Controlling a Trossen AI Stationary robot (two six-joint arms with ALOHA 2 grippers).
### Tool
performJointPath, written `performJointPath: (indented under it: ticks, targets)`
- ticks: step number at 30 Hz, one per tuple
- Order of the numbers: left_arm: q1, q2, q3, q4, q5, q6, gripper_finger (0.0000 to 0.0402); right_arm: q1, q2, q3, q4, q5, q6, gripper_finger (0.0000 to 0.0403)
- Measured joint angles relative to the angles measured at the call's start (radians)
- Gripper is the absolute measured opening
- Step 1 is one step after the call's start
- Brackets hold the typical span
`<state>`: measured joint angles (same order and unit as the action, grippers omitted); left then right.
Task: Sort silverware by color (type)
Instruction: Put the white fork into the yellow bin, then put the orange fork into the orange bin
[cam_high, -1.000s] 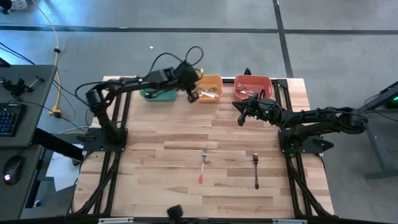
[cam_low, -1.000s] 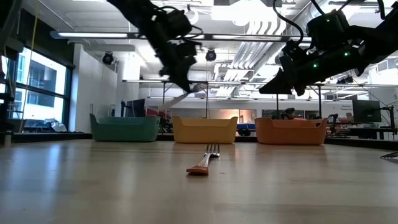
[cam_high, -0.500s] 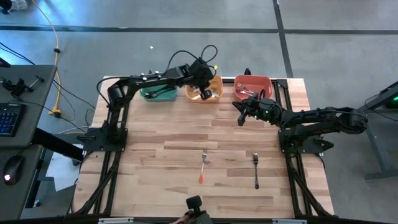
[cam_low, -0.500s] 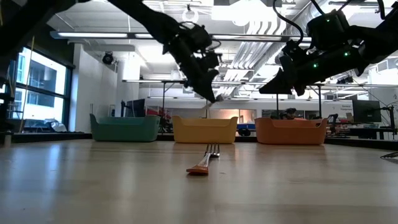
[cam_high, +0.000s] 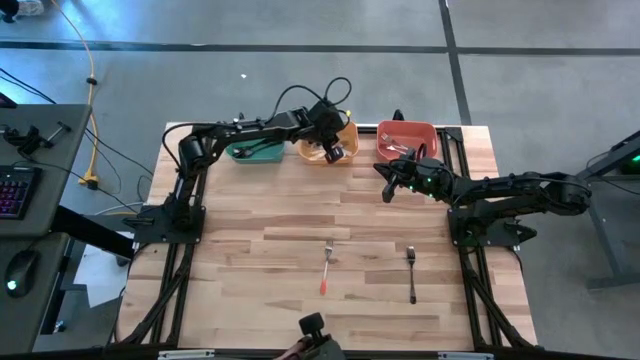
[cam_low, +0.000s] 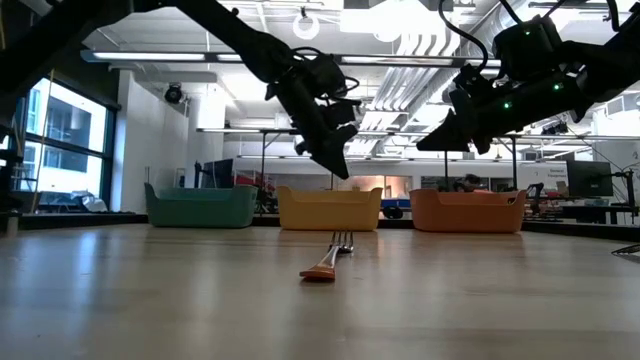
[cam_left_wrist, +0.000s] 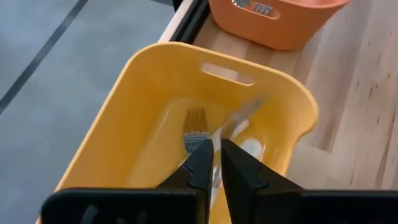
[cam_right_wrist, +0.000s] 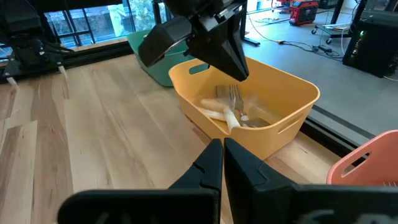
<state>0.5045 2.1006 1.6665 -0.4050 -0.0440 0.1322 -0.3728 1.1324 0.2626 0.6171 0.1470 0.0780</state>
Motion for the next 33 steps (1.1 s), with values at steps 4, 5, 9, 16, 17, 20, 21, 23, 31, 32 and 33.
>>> performJointPath:
  ticks: [4, 5, 9, 16, 17, 20, 21, 23, 31, 32, 33]
  targets:
    - [0.016, -0.002, 0.000, -0.004, 0.005, 0.011, 0.0034, 0.000, 0.000, 0.000, 0.000, 0.000, 0.000, 0.0000]
    - [0.019, -0.002, 0.000, -0.012, 0.006, 0.021, 0.0034, 0.000, 0.000, 0.000, 0.000, 0.000, 0.000, 0.0000]
    - [0.016, -0.024, -0.001, -0.057, 0.003, 0.037, 0.0012, 0.000, 0.000, 0.000, 0.000, 0.000, -0.008, 0.0000]
    - [-0.033, -0.083, -0.088, 0.055, 0.008, 0.035, 0.0002, 0.000, 0.000, 0.000, 0.000, -0.009, -0.006, 0.0000]
    - [-0.040, -0.098, -0.119, 0.090, 0.007, 0.029, 0.0001, 0.000, 0.000, 0.000, 0.000, -0.009, -0.004, 0.0000]
    - [-0.061, -0.156, -0.232, 0.203, 0.007, 0.006, 0.0001, 0.000, 0.000, 0.000, 0.000, -0.011, 0.001, 0.0000]
    - [-0.067, -0.179, -0.275, 0.245, 0.007, -0.001, 0.0001, 0.000, 0.000, 0.000, 0.000, -0.012, 0.002, 0.0000]
    - [-0.082, -0.232, -0.371, 0.328, 0.007, -0.028, 0.0001, 0.000, 0.000, 0.000, 0.000, -0.012, 0.015, 0.0000]
    - [-0.144, -0.455, -0.762, 0.658, 0.006, -0.135, 0.0001, 0.000, 0.000, 0.013, -0.011, -0.053, 0.084, 0.0000]
    - [-0.153, -0.481, -0.809, 0.702, 0.005, -0.148, 0.0001, 0.001, 0.000, 0.020, -0.012, -0.075, 0.100, 0.0000]
    - [-0.161, -0.506, -0.855, 0.752, 0.006, -0.160, 0.0001, 0.002, 0.003, 0.027, -0.012, -0.099, 0.109, 0.0000]
